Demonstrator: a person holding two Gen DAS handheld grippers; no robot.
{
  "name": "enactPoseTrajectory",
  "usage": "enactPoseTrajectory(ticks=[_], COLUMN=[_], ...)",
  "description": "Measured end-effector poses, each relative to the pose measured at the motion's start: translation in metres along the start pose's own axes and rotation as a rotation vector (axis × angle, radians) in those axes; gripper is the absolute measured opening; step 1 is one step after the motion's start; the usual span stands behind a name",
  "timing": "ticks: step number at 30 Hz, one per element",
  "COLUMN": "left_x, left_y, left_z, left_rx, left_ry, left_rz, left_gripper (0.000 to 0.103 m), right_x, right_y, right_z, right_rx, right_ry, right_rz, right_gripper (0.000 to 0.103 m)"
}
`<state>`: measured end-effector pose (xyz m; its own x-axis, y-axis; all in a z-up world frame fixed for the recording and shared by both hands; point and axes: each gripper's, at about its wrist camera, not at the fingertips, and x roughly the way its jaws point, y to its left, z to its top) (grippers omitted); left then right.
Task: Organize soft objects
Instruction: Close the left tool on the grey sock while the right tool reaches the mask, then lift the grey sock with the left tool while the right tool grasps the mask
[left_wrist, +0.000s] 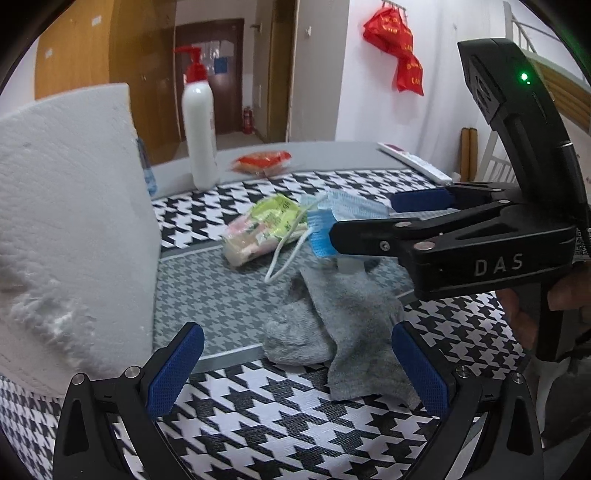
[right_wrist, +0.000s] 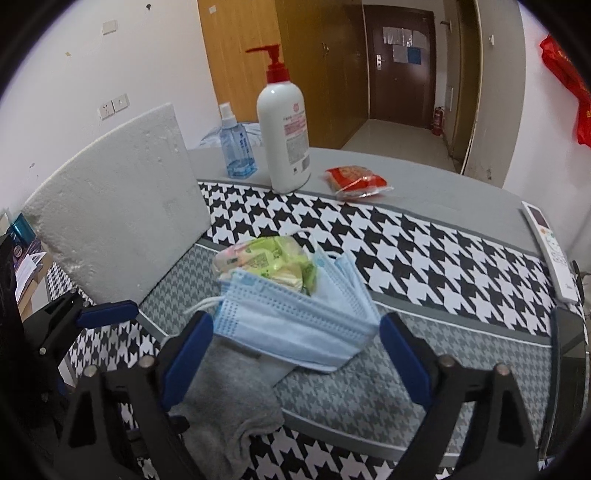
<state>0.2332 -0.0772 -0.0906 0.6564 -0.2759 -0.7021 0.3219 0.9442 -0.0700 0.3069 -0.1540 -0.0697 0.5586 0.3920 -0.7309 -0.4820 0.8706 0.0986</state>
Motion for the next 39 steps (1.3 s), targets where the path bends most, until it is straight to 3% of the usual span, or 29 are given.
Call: enactPoseTrajectory(ticks=[6, 8, 14, 16, 17, 19, 24, 30, 35, 37, 39], left_x=[0.003, 0.004, 0.013, 0.017, 0.017, 0.017, 0.013, -0.010, -0.031, -0.035, -0.034], left_y=[-0.011, -0.014, -0.021, -0.020, -0.019, -0.019, -0.025, -0.016, -0.004, 0.003, 0.007], left_z=[0.004, 0.005, 0.003, 0.003, 0.003, 0.003, -0.001, -0.001, -0.005, -0.007, -0.009], left_rx=[0.007, 0.014, 0.038, 0.037, 0.035, 0.040, 0.065, 0.051, 0.034, 0.018, 0.012], left_ry=[0.006, 0.010, 0.039, 0.057, 0.056, 0.055, 0.047, 0.005, -0.026, -0.032, -0.031], left_rz=[-0.053, -0.064, -0.048, -0.041, -0.044, -0.047, -0.057, -0.069, -0.055, -0.045, -0.033], left_gripper=[0.100, 0.095, 0.073, 0.057, 0.053, 0.037, 0.017, 0.015, 0.015, 0.015, 0.015], right_x=[0.007, 0.009, 0.010, 0.010, 0.009, 0.006, 0.000, -0.008, -0.011, -0.011, -0.008], right_y=[-0.004, -0.006, -0.016, -0.019, -0.020, -0.021, -0.022, -0.022, -0.021, -0.022, -0.021], right_z=[-0.001, -0.001, -0.004, -0.005, -0.006, -0.006, -0.006, -0.007, -0.005, -0.002, 0.001], right_rx=[0.000, 0.006, 0.042, 0.055, 0.061, 0.064, 0.071, 0.062, 0.064, 0.077, 0.084], right_ry=[0.025, 0.037, 0.047, 0.044, 0.045, 0.040, 0.031, 0.022, 0.016, 0.010, 0.010], right_rz=[0.007, 0.007, 0.010, 0.014, 0.015, 0.010, -0.001, -0.020, -0.046, -0.048, -0.047], right_gripper=[0.074, 0.058, 0.041, 0.038, 0.038, 0.038, 0.039, 0.039, 0.063, 0.069, 0.070])
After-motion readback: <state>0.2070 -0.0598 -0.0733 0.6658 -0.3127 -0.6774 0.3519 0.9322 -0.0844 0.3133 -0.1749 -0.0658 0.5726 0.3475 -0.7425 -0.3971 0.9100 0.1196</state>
